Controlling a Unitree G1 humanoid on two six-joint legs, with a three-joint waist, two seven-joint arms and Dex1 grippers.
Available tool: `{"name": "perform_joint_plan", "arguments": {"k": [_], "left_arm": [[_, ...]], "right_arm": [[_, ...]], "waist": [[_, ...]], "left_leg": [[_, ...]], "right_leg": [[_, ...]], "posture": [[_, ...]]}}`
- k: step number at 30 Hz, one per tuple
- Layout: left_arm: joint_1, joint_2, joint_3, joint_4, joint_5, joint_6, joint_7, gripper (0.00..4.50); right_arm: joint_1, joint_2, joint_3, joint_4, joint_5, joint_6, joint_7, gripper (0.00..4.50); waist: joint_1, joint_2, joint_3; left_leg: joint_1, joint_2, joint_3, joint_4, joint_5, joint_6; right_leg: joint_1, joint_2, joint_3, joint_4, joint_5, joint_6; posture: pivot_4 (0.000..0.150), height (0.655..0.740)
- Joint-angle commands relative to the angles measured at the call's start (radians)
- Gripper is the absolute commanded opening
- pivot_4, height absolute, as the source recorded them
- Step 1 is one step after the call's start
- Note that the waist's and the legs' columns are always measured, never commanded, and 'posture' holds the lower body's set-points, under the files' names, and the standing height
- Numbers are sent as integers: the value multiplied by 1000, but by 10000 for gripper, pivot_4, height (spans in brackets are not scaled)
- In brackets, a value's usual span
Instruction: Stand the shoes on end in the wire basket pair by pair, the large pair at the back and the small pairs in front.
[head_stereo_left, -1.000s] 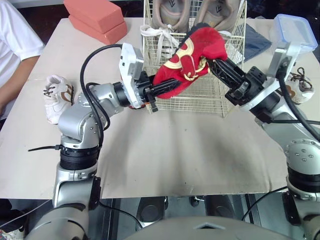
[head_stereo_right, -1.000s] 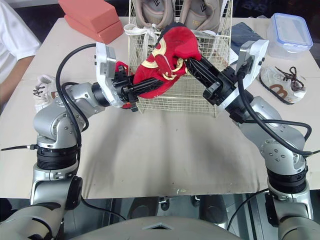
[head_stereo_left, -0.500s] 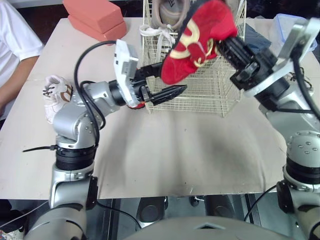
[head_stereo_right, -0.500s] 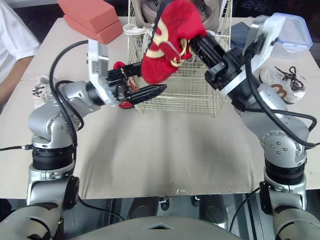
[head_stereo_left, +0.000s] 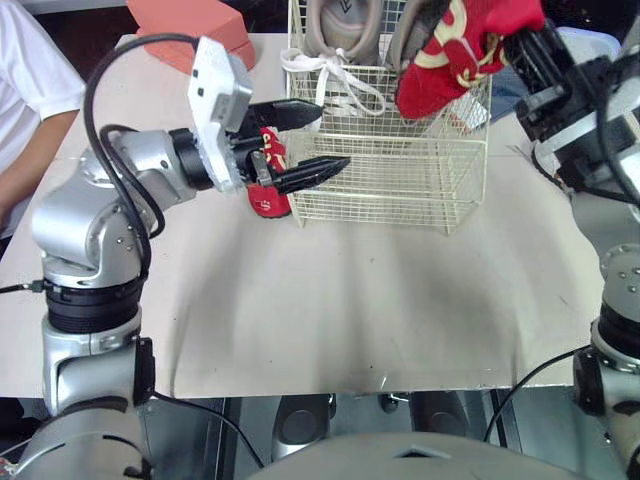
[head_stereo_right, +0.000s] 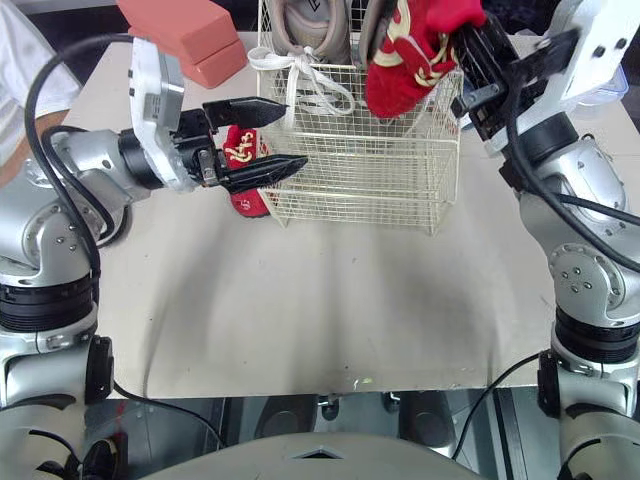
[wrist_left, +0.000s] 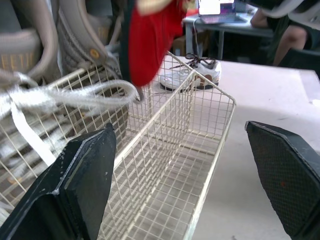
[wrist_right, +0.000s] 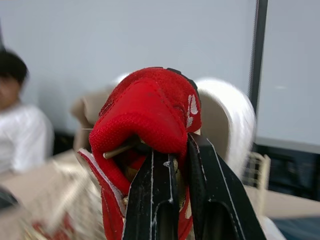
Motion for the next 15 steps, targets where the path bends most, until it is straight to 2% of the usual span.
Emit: {"name": "perform_joint_plan", "arguments": {"k": [1, 8, 15], "left_arm": [[-39, 17, 13, -53, -26, 52, 32, 44733], [-49, 20, -4, -74, -38, 88, 25, 44733], [-53, 19, -14, -88, -44, 104, 26, 44733]], "right_arm": [[19, -45, -12, -30, -63, 17, 33, 0], [63, -83, 57, -52, -166, 181, -5, 0], [53, -39, 117, -23, -269, 259, -25, 0]], "waist": [[0, 0, 0], [-1, 0, 0], [1, 0, 0]], "left_leg": [[0, 0, 0, 0, 0, 0], [0, 0, 0, 0, 0, 0], [0, 0, 0, 0, 0, 0]], "right_leg": [[0, 0, 0, 0, 0, 0], [0, 0, 0, 0, 0, 0], [0, 0, 0, 0, 0, 0]], "posture": [[1500, 6860], [1500, 6860], [1500, 6860]]}}
